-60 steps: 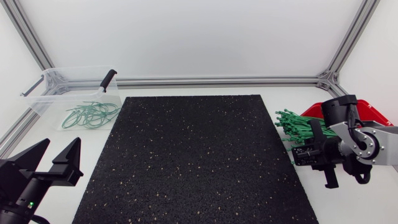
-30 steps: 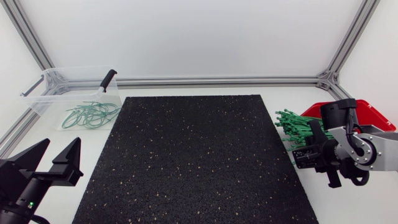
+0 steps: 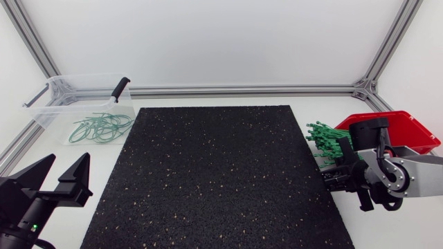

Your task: Take a green cable tie from the red box, thread the tail through the head to close it, then place it in the transparent bin on the left.

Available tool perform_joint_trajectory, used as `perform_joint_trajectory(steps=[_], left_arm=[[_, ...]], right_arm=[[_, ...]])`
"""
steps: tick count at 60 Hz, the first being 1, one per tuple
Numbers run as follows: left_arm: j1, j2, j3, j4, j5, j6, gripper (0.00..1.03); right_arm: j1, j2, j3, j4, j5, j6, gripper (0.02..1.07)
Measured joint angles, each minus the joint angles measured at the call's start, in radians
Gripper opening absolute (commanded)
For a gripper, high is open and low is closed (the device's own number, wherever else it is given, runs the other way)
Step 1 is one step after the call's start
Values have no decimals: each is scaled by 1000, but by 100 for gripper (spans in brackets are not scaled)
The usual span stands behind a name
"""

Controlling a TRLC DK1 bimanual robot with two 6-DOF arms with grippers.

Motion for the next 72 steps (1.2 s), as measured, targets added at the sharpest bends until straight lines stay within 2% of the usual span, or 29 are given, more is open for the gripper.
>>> perform_joint_trajectory(steps=[1,2,20,36,45,55,61,72], left_arm=[[0,0,0,0,0,0,99],[0,0,0,0,0,0,99],[0,0,0,0,0,0,99],[0,0,0,0,0,0,99],[0,0,0,0,0,0,99],[0,0,0,0,0,0,99],[0,0,0,0,0,0,99],[-5,0,0,0,0,0,99]], right_arm=[[0,1,0,0,1,0,8],[0,2,0,0,1,0,7],[45,-54,5,-71,1,35,8],[141,-307,30,-211,-7,84,8],[182,-450,100,-251,-29,113,8],[203,-509,236,-264,-61,214,8],[232,-506,342,-373,-95,324,8],[244,-417,517,-626,-218,607,8]])
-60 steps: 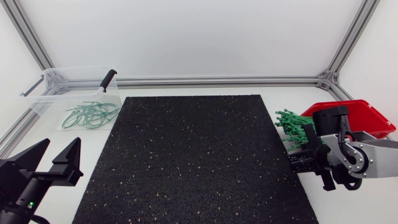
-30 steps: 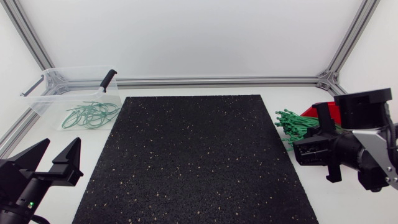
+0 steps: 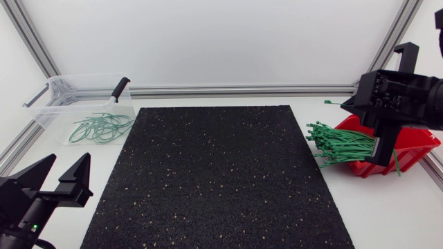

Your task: Take a green cable tie from the red box, thread the tail through the head to close it, then place it in the transparent bin on the left.

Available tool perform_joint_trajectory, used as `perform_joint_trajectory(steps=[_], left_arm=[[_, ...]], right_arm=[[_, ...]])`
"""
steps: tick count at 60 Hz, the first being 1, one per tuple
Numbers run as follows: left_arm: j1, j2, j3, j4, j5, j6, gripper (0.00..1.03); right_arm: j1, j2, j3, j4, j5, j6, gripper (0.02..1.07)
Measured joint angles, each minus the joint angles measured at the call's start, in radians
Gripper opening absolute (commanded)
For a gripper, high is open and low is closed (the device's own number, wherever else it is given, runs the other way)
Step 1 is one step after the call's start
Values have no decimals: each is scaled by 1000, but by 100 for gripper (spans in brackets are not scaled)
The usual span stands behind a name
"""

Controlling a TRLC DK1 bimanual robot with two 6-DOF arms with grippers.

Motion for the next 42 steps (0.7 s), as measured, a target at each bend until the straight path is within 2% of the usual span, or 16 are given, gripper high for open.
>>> perform_joint_trajectory(steps=[11,20,42], left_arm=[[0,0,0,0,0,0,99],[0,0,0,0,0,0,99],[-11,0,0,0,0,0,99]], right_arm=[[8,100,68,-166,-172,213,11],[39,194,111,-249,-280,330,8],[207,330,145,-330,-548,504,8]])
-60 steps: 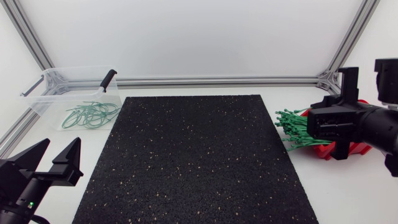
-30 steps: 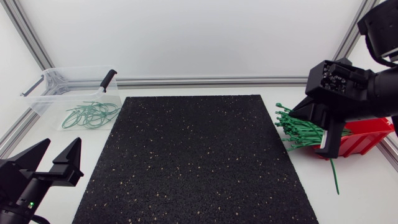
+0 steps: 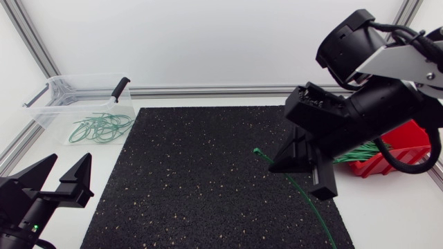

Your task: Take a green cable tie from the red box, thread the tail through the head to close it, then place it in the transparent bin on the left.

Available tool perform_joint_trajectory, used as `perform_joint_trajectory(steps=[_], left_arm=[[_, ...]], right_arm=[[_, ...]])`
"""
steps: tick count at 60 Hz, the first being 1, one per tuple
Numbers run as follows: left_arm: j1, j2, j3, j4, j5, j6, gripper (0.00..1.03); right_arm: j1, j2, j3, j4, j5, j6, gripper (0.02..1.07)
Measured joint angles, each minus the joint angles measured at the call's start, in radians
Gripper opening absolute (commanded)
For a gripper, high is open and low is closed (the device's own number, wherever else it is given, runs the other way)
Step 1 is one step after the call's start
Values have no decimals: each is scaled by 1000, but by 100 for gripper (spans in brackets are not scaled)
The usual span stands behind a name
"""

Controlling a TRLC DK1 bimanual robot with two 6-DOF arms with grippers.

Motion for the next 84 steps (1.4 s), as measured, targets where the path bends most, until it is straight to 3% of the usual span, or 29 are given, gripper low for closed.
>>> perform_joint_trajectory(steps=[18,28,43,60,75,84], left_arm=[[-31,0,0,0,0,20,99],[-51,0,0,1,4,39,99],[-53,0,0,18,91,46,99],[9,125,79,23,232,7,99],[193,357,253,48,536,-100,99],[220,512,341,93,659,-136,99]], right_arm=[[12,96,3,12,-295,131,8],[13,102,-7,141,-383,252,8],[11,142,-40,317,-544,314,8],[-9,99,-228,704,-561,520,8],[-63,79,-252,734,-562,574,8],[-101,83,-255,742,-595,575,8]])
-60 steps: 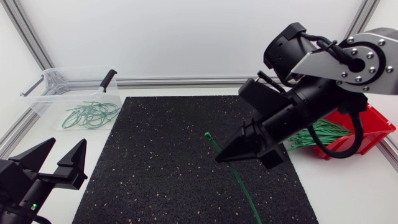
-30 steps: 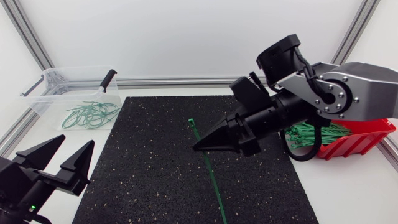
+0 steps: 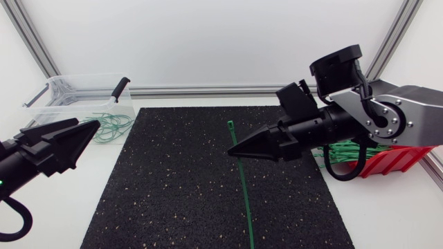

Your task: Take a green cable tie from the red box, thread the tail through the head to close it, then place it in the transparent bin on the left.

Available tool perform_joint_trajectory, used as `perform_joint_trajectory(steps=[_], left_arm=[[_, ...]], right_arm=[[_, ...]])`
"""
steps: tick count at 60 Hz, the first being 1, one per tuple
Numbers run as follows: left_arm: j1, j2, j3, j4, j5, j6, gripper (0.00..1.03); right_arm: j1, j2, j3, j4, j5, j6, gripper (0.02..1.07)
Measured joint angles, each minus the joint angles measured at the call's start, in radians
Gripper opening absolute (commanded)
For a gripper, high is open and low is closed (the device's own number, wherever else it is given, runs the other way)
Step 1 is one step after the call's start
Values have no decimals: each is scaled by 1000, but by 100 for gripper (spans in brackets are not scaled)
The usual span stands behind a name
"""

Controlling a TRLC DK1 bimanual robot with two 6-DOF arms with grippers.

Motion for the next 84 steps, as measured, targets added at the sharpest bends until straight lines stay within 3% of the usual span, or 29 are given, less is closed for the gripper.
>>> perform_joint_trajectory(steps=[10,16,27,38,64,84], left_arm=[[-20,153,41,41,106,-30,99],[-79,226,57,65,130,-56,99],[-163,336,80,203,210,-107,99],[-266,434,125,224,330,-107,99],[-544,566,214,286,414,-106,98],[-643,747,308,301,454,-103,96]], right_arm=[[-13,22,-8,25,-39,3,8],[-18,48,-8,26,-76,3,8],[-19,72,-8,26,-113,3,8],[-19,79,-8,26,-159,3,8],[-30,89,-8,34,-237,34,8],[-31,65,-8,45,-272,48,8]])
